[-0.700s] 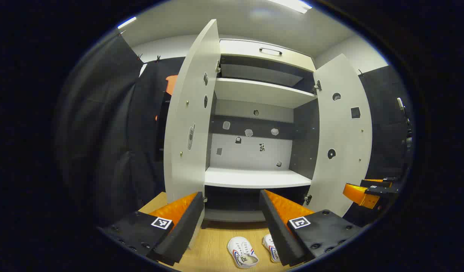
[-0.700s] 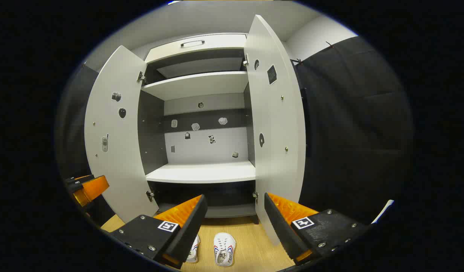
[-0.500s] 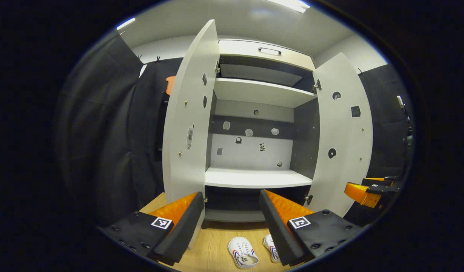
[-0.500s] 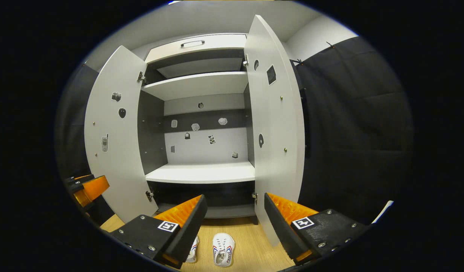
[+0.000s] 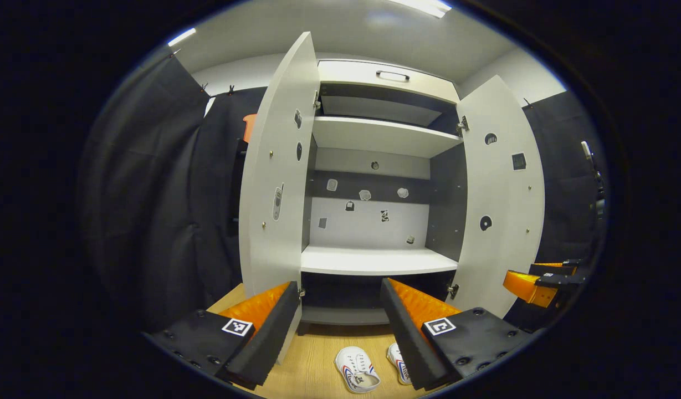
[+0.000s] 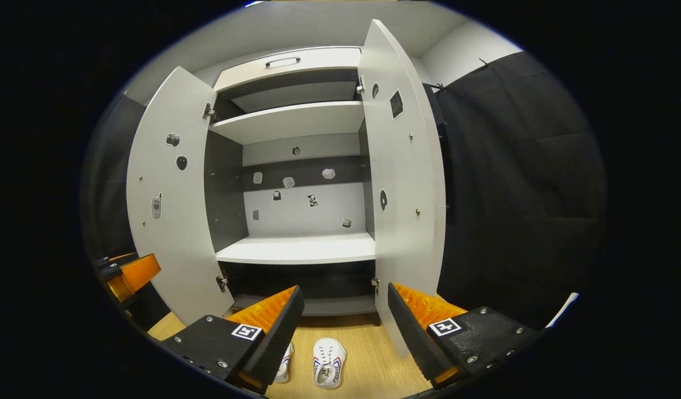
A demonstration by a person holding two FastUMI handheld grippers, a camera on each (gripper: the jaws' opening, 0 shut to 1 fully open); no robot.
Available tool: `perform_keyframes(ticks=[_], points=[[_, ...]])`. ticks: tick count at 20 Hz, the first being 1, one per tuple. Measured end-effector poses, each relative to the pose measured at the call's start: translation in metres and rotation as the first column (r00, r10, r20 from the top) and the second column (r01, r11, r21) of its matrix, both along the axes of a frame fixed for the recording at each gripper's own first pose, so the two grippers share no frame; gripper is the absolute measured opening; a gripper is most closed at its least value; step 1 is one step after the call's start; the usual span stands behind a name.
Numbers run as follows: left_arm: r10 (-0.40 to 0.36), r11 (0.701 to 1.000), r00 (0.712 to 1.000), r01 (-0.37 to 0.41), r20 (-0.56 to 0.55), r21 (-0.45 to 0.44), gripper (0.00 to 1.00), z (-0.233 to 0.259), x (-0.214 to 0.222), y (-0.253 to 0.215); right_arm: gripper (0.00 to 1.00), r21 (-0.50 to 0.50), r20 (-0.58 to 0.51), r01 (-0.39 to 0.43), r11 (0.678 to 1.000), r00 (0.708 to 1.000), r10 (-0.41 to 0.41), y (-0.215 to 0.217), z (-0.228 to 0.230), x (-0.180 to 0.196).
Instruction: Grab one shoe with the right hand and put it into the shoe cabinet, grab the other shoe with the left hand and put it into the shoe cabinet; then close the right door with the right hand and the left door with the left hand.
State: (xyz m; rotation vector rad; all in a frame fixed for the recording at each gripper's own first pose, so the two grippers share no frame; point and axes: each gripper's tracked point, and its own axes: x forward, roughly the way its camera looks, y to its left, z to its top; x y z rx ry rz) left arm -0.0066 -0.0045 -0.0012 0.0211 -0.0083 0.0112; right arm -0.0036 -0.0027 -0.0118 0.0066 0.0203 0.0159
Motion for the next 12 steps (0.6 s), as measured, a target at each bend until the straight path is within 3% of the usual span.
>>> perform_keyframes(ticks=[7, 12], points=[[-0.004, 1.0, 1.0, 0.004, -0.004, -0.002, 0.96, -0.004, -0.001, 0.001, 0.94, 0.004, -0.066, 0.005, 1.0, 0.998, -0.004, 0.005, -0.038, 0.006], [-0.001, 1.0, 1.0, 0.001, -0.006, 0.0, 0.96, -0.006, -0.002, 0.005, 0.94, -0.034, -0.166, -0.001, 0.999, 0.986, -0.005, 0.009, -0.106, 0.02]])
